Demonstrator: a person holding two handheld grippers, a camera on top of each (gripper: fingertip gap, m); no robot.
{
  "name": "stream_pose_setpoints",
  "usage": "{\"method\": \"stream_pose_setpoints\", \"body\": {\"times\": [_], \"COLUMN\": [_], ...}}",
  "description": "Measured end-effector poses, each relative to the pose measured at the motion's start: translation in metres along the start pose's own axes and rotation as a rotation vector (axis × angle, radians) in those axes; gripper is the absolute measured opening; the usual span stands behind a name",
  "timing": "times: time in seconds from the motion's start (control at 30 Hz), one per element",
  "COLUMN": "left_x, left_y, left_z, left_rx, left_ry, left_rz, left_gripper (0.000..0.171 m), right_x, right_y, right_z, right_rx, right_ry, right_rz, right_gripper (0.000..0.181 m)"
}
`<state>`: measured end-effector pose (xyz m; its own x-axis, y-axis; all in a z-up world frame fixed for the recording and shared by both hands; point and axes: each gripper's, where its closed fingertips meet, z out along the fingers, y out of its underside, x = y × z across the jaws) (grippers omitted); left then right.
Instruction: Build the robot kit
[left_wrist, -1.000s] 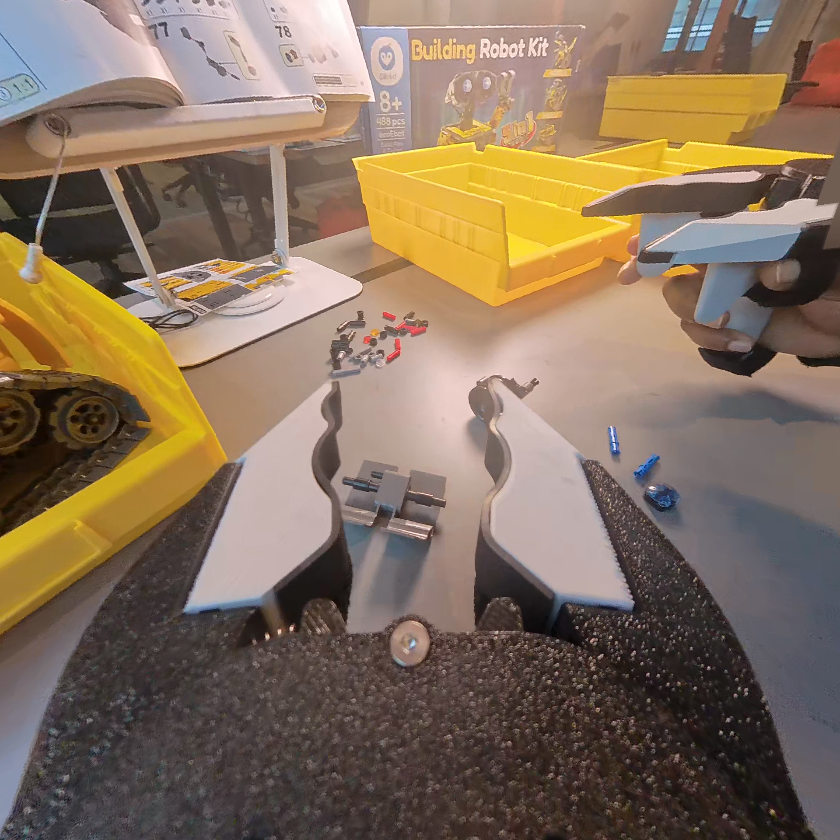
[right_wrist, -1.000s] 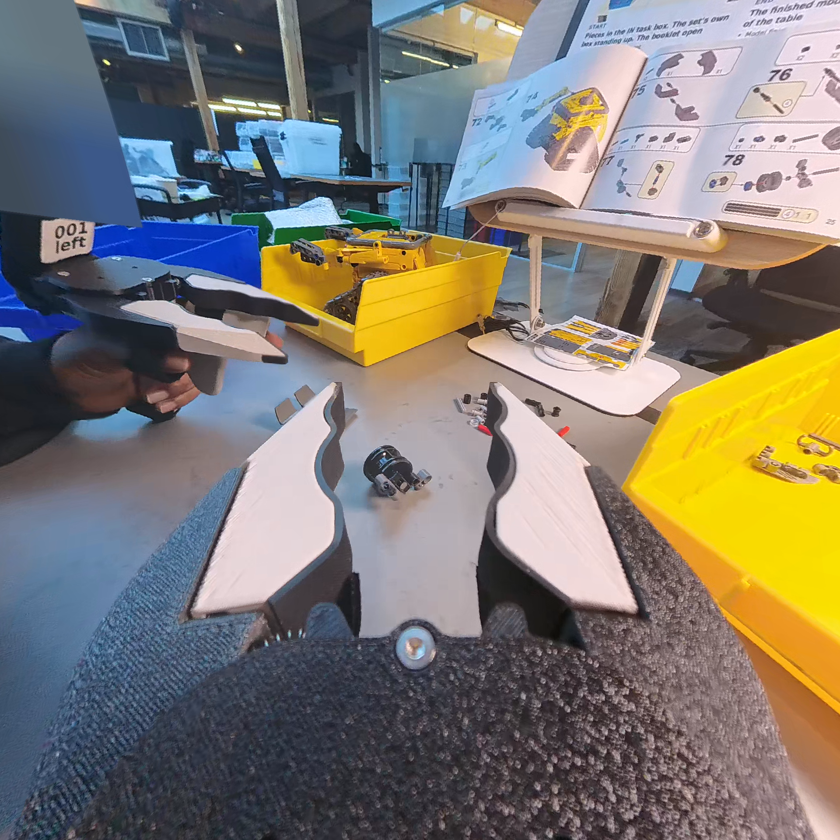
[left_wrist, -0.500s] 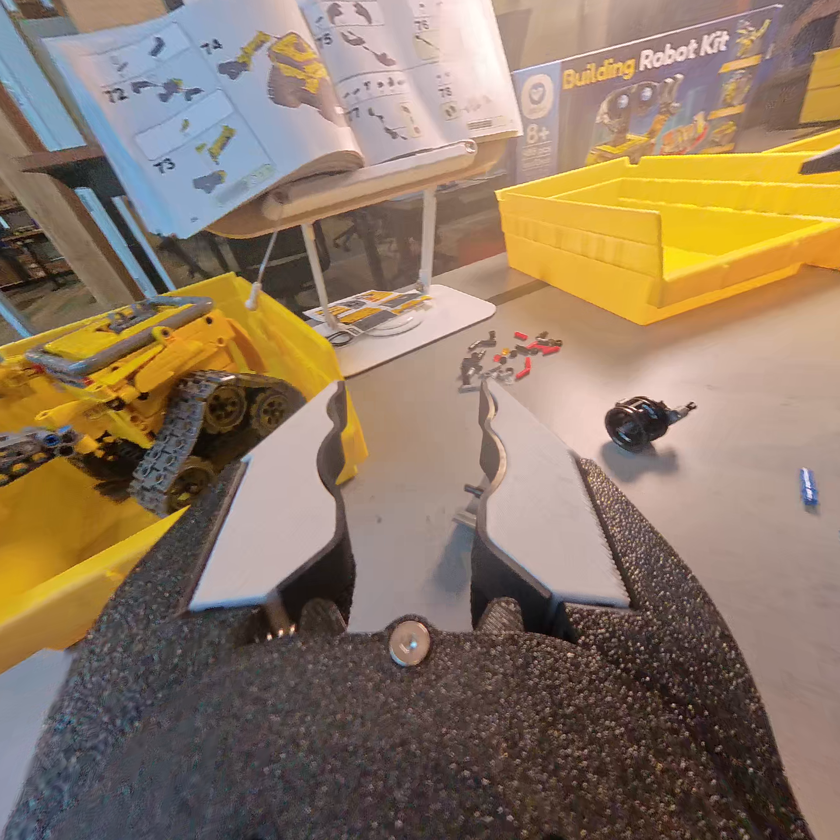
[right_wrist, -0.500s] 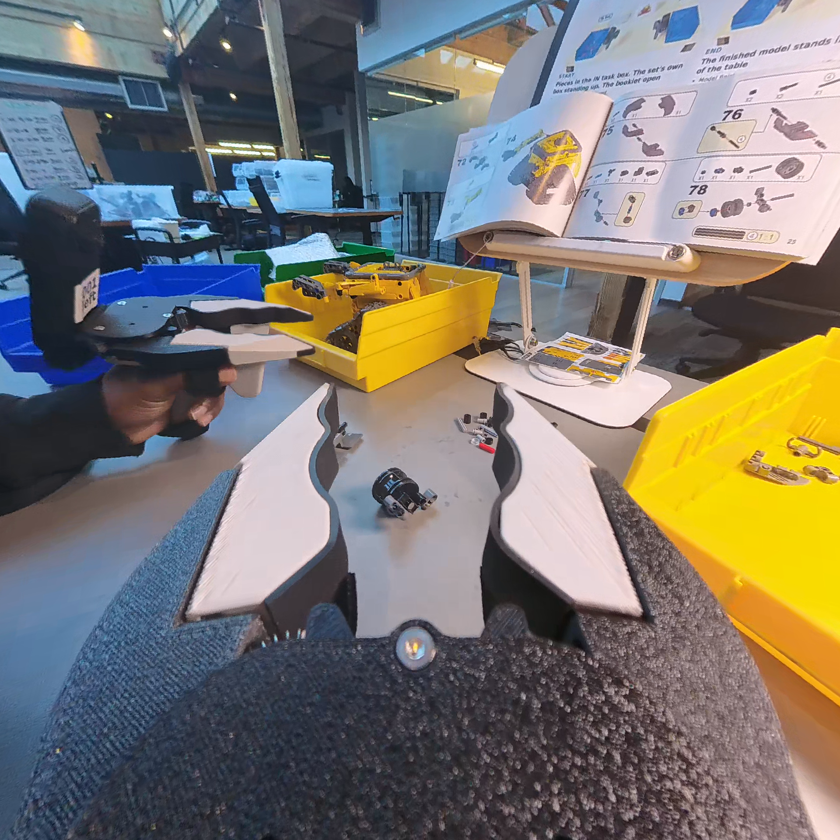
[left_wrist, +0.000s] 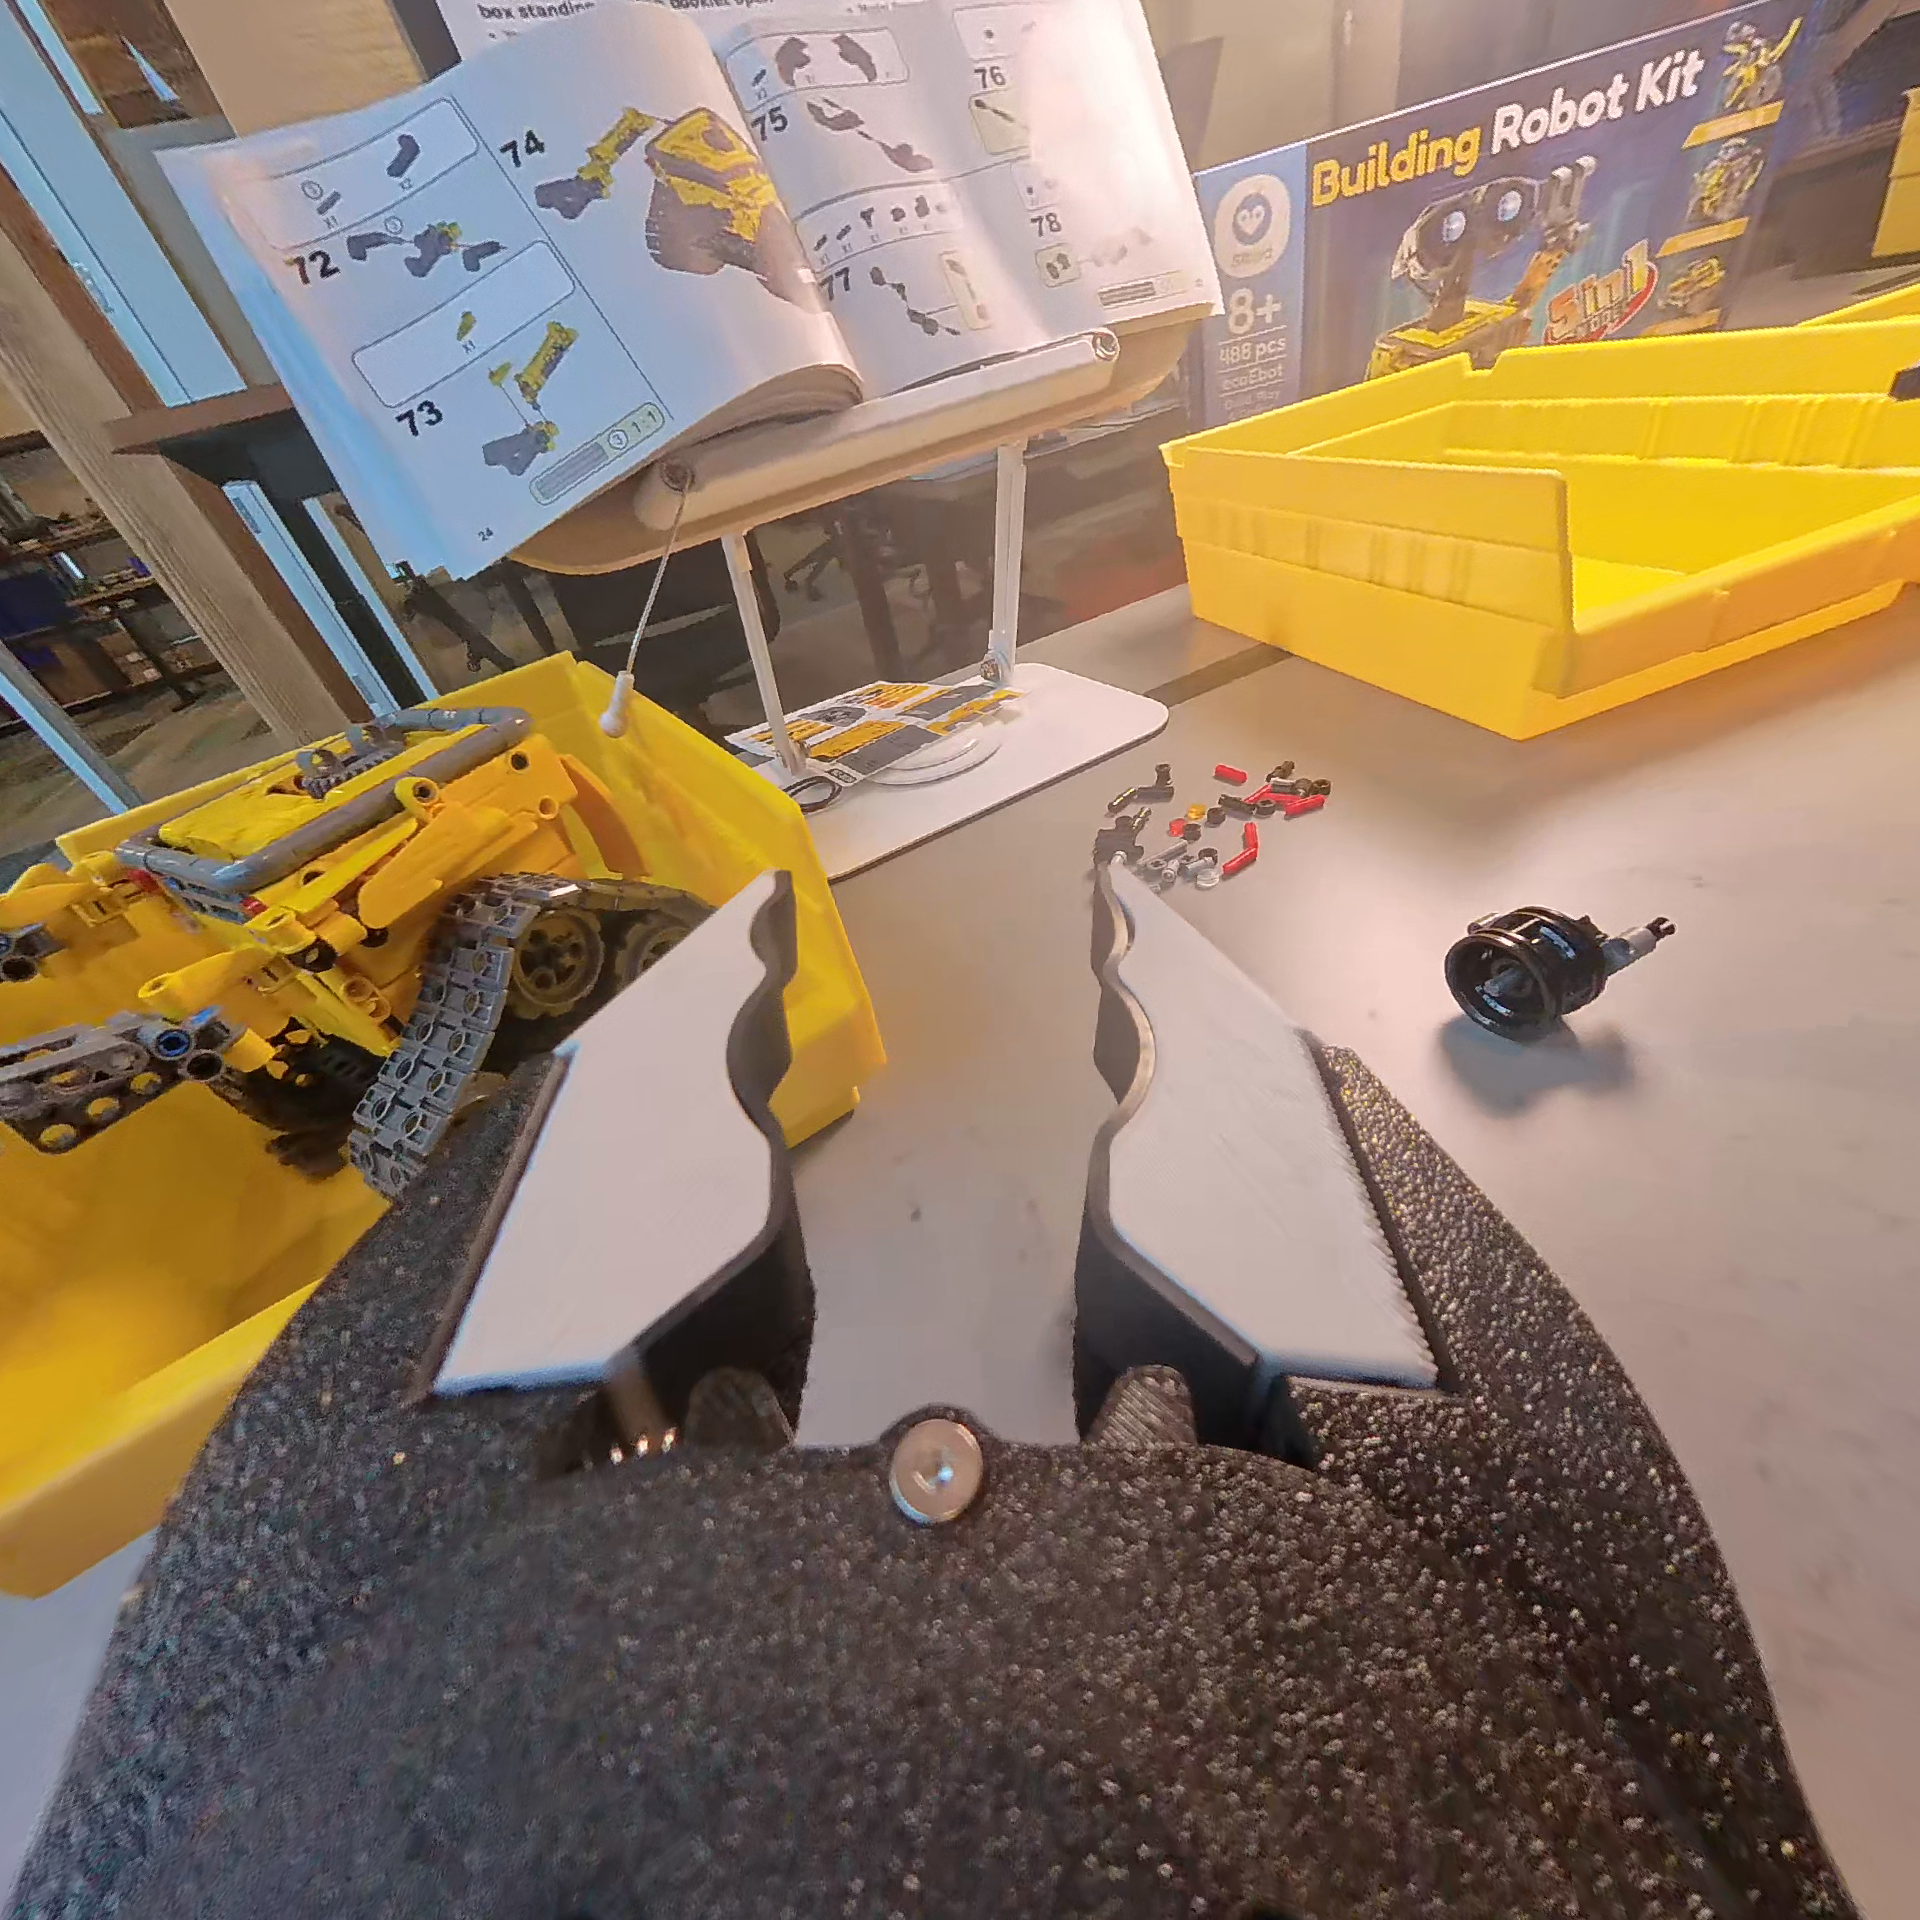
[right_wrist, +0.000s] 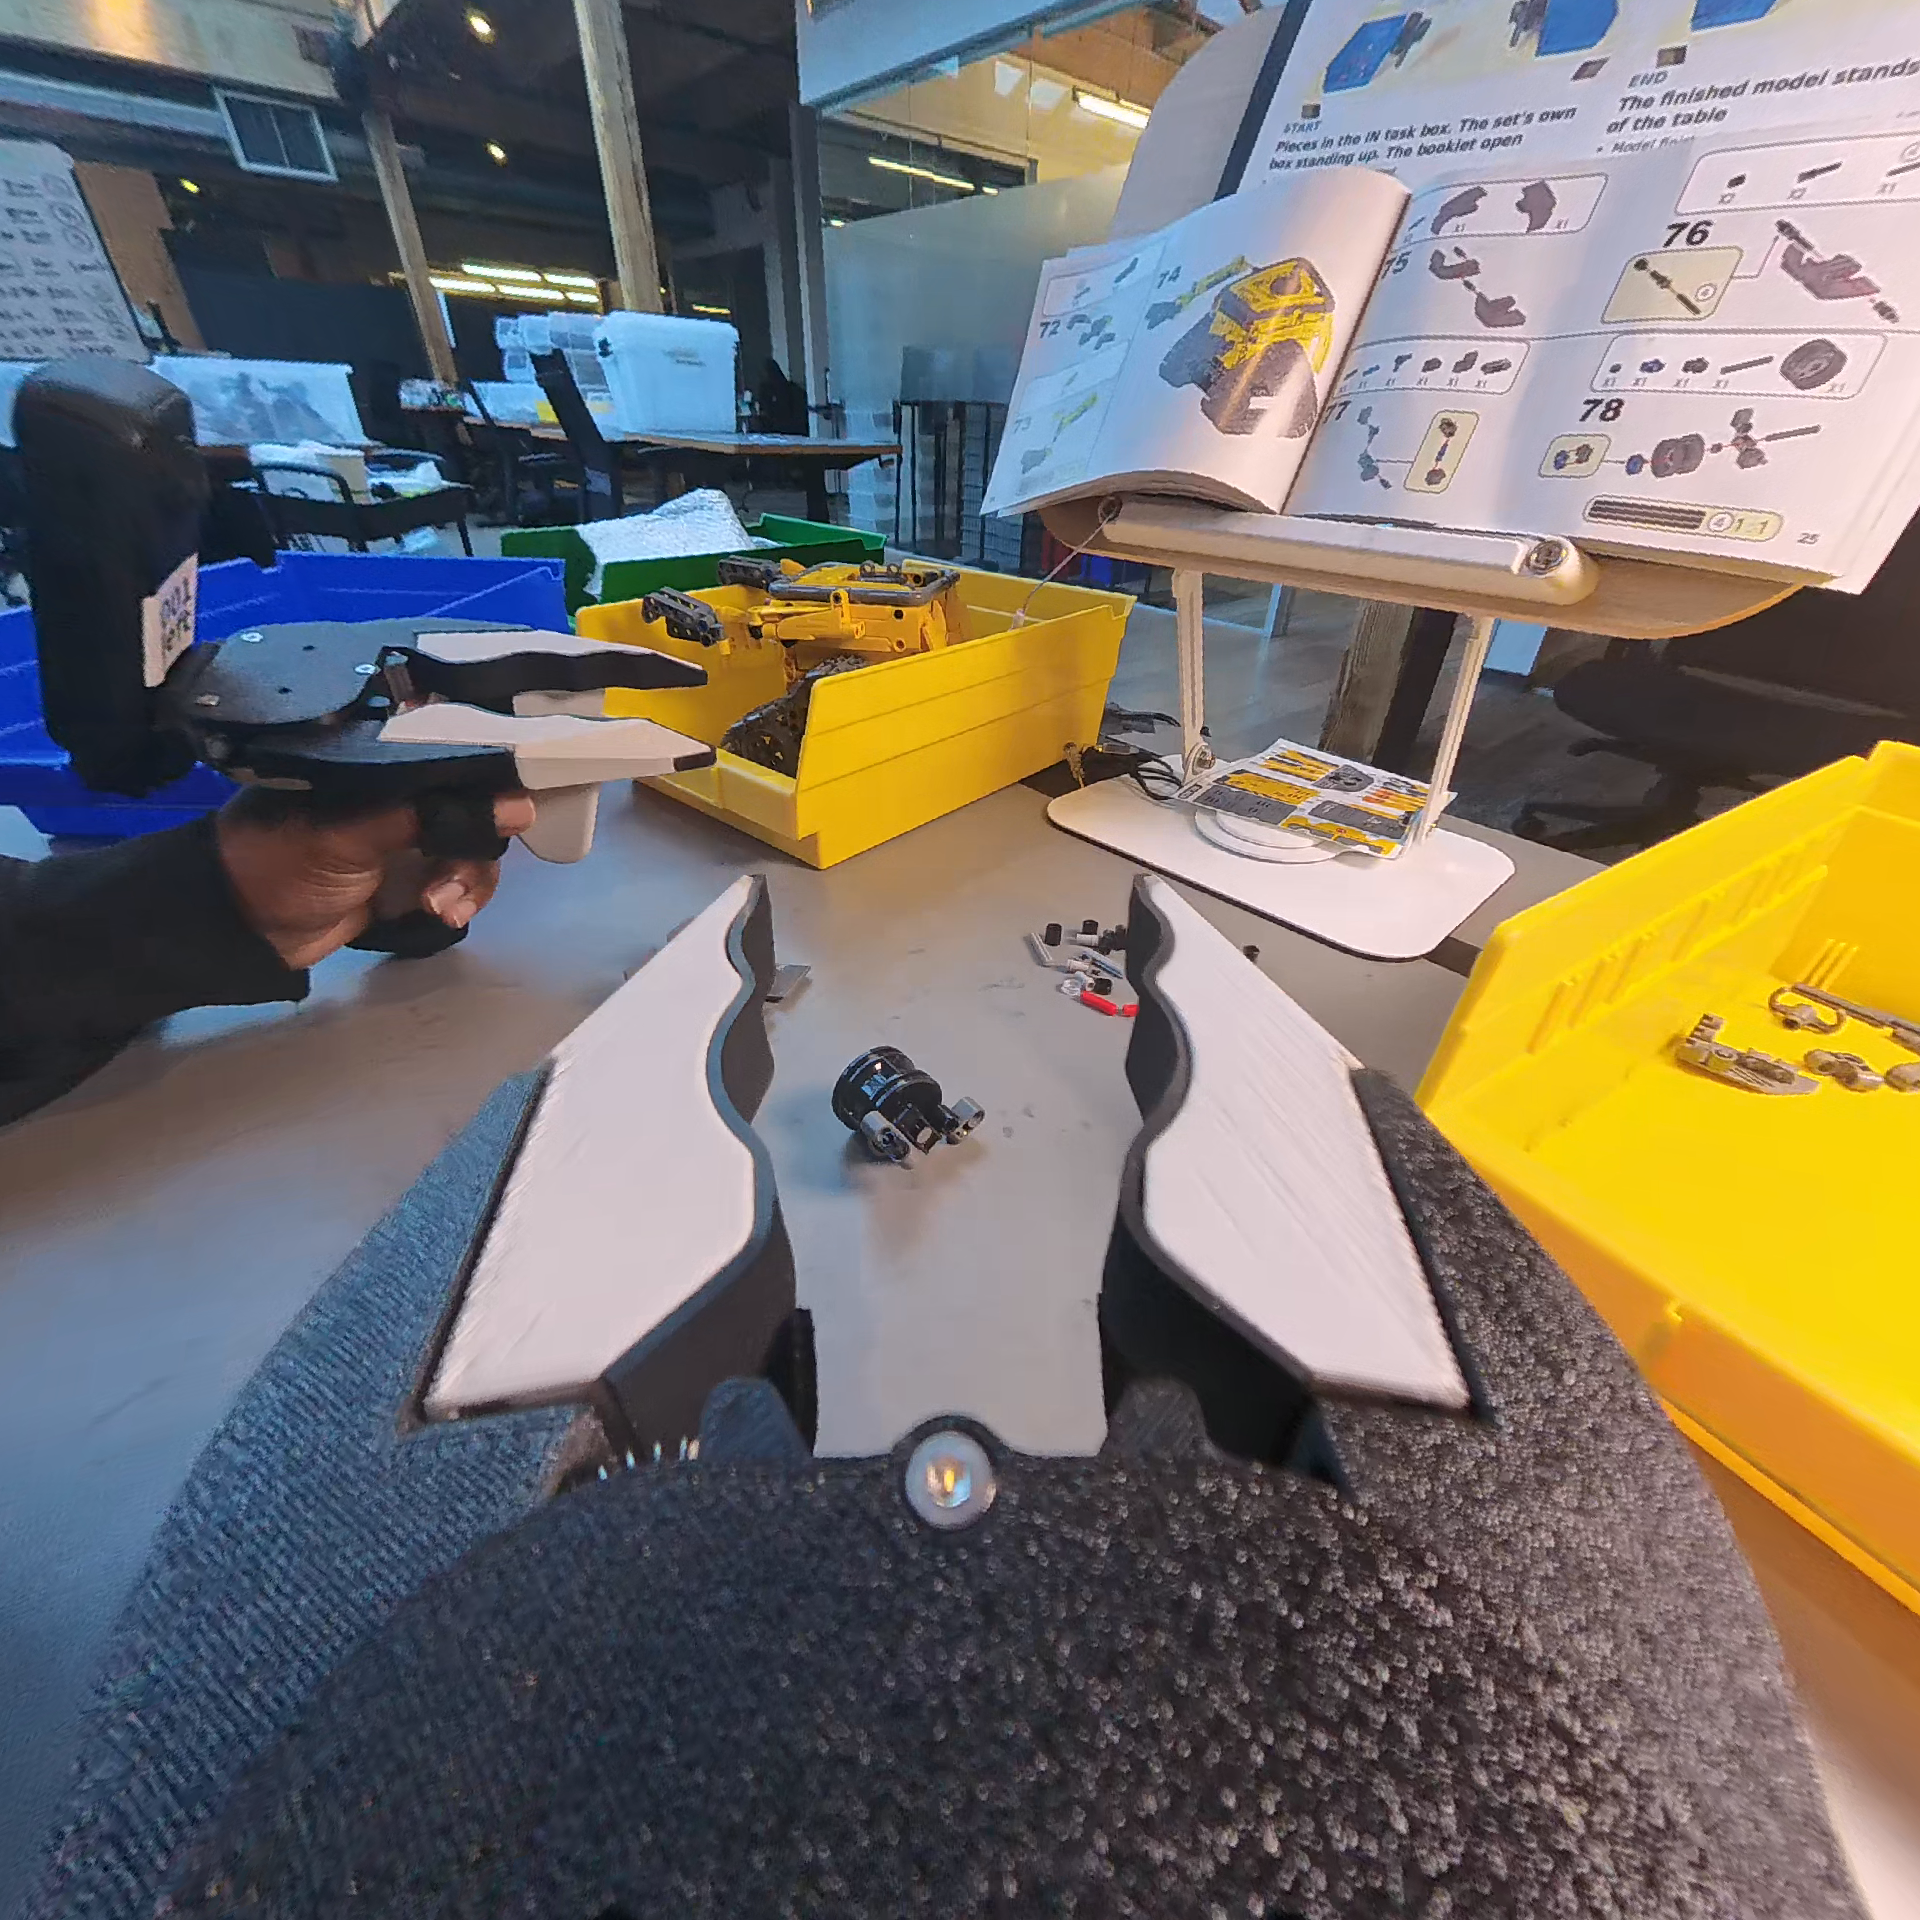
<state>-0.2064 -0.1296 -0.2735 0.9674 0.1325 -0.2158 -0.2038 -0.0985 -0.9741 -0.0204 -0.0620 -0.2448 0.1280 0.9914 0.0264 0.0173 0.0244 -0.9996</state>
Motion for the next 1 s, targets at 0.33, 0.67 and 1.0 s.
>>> {"method": "stream_pose_setpoints", "body": {"times": [0.33, 0.67, 1.0], "left_x": [0.002, 0.006, 0.004], "left_y": [-0.004, -0.008, -0.013], "left_z": [-0.003, -0.008, -0.019], "left_rx": [0.026, 0.042, 0.049], "left_ry": [0.046, 0.093, 0.092], "left_rz": [-0.052, -0.157, -0.165], "left_gripper": [0.056, 0.055, 0.053], "right_x": [0.020, 0.055, 0.155], "right_y": [0.009, -0.013, -0.092], "right_z": [0.001, 0.012, 0.113], "right_rx": [-0.004, 0.069, 0.058], "right_ry": [0.094, 0.226, 0.265], "right_rz": [-0.043, -0.075, -0.249], "right_gripper": [0.069, 0.054, 0.025]}}
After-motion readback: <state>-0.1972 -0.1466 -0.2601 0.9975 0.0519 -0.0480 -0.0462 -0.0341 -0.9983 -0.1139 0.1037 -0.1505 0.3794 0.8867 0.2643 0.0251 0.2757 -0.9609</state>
